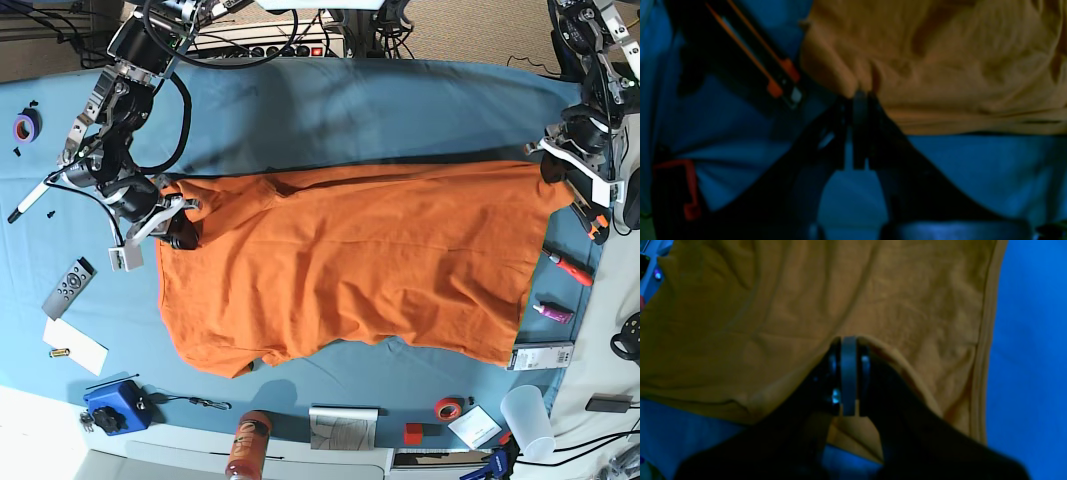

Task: Layout the t-shirt on the table in an organized manner, then fold the t-shirt properly
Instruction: 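Fold the grasped shirt edge over toward the shirt middle with both grippers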

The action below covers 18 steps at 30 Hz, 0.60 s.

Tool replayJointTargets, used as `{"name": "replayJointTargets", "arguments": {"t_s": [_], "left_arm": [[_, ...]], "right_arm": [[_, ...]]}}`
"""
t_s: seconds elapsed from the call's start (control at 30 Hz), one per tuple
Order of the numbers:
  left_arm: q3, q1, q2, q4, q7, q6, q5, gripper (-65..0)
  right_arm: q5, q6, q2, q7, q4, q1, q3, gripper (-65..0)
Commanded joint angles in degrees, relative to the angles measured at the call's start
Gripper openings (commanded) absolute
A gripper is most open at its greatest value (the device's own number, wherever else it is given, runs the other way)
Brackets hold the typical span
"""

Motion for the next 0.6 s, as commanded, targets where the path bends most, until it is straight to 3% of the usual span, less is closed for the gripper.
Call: {"name": "replayJointTargets", "arguments": {"t_s": [0.0,0.23,0.4,0.57], "left_arm": [[-0.22,-1.09,-0.81,0.98,-1.60,-0.11,-0.57,-65.0],[0.37,-5.84,-0.81,-1.75,-4.28,-2.91,-0.24,-65.0],[3.45,-6.25,-0.79,-4.92,-3.58,-2.89,0.31,-65.0],[3.93,-7.91,-0.83,-4.96,-6.75,-2.89,2.80,-65.0]], "right_arm": [[1.14,0.15,0.66,2.08,1.05,0.50,1.38,-65.0],[1.11,0.22,0.68,1.92,1.05,-0.13,11.85,-65.0],[1.11,1.09,0.68,0.50,1.05,-0.46,14.97,-65.0],[1.09,1.09,0.70,1.07,1.03,-0.46,17.03,-65.0]]}}
